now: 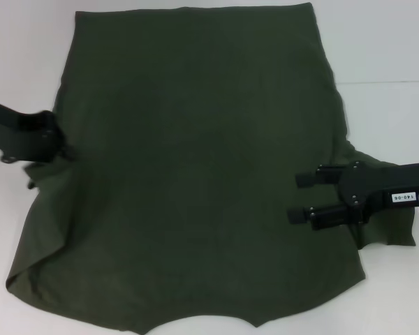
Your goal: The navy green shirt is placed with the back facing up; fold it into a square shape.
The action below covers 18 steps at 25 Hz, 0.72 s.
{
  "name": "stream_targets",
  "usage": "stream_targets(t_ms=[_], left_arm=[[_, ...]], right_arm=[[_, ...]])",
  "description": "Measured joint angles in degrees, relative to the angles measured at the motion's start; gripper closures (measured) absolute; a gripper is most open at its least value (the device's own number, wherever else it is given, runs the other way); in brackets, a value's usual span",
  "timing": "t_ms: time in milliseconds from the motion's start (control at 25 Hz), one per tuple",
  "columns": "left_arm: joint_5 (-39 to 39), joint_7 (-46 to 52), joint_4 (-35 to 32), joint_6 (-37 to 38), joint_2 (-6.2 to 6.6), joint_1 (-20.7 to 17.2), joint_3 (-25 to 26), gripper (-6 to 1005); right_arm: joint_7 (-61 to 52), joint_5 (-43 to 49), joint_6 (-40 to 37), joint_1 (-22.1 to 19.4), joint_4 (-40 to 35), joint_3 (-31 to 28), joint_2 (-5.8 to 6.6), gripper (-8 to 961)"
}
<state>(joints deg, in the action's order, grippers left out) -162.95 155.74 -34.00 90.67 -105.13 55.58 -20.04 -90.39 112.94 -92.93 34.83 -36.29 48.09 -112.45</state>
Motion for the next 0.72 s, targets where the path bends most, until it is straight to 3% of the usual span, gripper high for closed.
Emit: stream_targets(t_ms=[360,600,720], left_arm=[[2.2,2.8,6.4,-10.8,-3.78,0.9,-0.3,984],[9.4,2.1,7.8,-16.7,-6.87,-0.5,-0.5,781],[10.8,1.5,8.0,-17.8,-7.65,-0.9,-0.9,645]], right_arm=[[0.2,0.0,0.0,-0.1,0.6,-0.2,0.25,9],[0.3,0.0,0.1,-0.1,0.6,-0.2,0.24,9],[0.3,0.0,0.1,-0.2,0.6,-0.2,0.23,9]])
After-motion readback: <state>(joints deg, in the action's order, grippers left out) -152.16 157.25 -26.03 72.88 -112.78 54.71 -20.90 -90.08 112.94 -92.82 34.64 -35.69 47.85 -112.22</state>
